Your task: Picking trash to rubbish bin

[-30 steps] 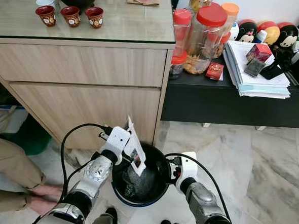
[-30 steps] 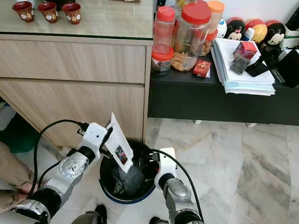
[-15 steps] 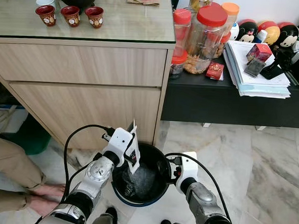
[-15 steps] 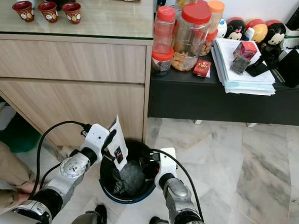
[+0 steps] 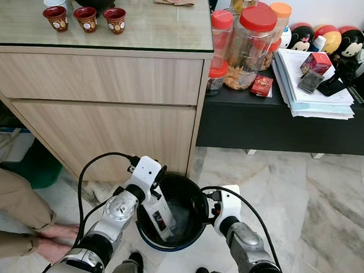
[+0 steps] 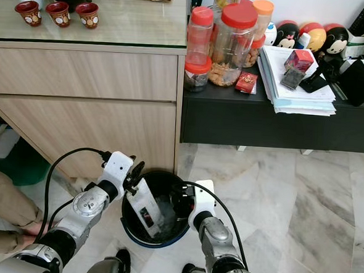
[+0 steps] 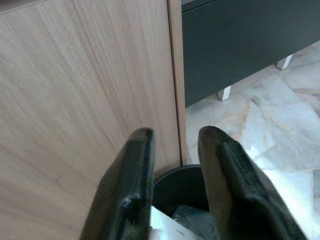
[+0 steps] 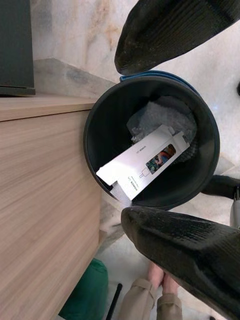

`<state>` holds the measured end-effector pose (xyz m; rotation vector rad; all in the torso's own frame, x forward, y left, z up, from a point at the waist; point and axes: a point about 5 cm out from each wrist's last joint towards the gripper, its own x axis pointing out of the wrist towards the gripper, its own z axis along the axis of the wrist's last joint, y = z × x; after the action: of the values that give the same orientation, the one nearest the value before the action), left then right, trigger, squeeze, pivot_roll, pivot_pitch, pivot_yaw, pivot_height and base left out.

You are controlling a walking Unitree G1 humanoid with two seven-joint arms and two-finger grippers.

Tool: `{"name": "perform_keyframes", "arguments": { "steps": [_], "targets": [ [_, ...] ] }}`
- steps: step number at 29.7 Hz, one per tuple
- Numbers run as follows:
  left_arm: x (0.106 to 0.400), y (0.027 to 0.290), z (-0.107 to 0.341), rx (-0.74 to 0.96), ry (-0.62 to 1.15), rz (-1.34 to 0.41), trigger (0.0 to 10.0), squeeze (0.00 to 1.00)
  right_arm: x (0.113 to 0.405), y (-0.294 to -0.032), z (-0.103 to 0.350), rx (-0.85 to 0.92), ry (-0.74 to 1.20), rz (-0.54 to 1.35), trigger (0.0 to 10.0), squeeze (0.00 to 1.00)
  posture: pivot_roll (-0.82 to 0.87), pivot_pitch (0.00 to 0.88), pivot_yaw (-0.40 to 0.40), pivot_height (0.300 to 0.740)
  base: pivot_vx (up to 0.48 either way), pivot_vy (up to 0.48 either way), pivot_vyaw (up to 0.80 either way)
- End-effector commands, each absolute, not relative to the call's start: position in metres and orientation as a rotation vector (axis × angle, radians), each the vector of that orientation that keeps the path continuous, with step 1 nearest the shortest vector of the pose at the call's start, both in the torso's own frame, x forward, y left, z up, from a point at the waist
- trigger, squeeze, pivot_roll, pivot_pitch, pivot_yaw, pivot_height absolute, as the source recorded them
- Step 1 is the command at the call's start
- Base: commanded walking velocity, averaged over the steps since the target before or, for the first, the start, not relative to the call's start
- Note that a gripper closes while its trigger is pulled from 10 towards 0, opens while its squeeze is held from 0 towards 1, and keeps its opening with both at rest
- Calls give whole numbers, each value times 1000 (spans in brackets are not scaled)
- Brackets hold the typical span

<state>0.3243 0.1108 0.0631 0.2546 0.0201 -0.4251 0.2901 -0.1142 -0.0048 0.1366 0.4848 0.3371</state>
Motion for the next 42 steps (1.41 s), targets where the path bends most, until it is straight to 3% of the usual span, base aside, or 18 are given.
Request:
{"name": "perform_keyframes", "arguments": {
  "steps": [1,2,3,4,13,18,27,42],
  "targets": [
    [317,119,50,242,86,-399,10000,1000,284,-115,-12,150,519,323,10000,0,140,235,-10,740,0,0,0],
    [317,121,48,241,97,-388,10000,1000,283,-115,-13,151,524,321,10000,0,139,235,-10,740,0,0,0],
    [316,127,45,235,117,-353,10000,533,281,-115,-15,152,534,321,10000,0,140,236,-8,740,0,0,0],
    [315,131,42,235,135,-329,10000,0,279,-115,-16,151,541,319,10000,0,141,236,-9,740,0,0,0],
    [268,207,-14,328,467,-10,10000,0,246,-132,-46,137,702,239,10000,0,149,239,-11,740,0,0,0],
    [239,230,-34,307,575,117,10000,0,232,-140,-56,125,756,197,10000,0,153,238,-11,740,0,0,0],
    [200,243,-57,265,707,234,10000,0,225,-152,-62,103,788,89,10000,0,150,220,-15,740,0,0,0],
    [180,256,-64,222,760,352,10000,0,222,-148,-64,108,792,108,10000,0,141,180,-19,740,0,0,0]
  ]
}}
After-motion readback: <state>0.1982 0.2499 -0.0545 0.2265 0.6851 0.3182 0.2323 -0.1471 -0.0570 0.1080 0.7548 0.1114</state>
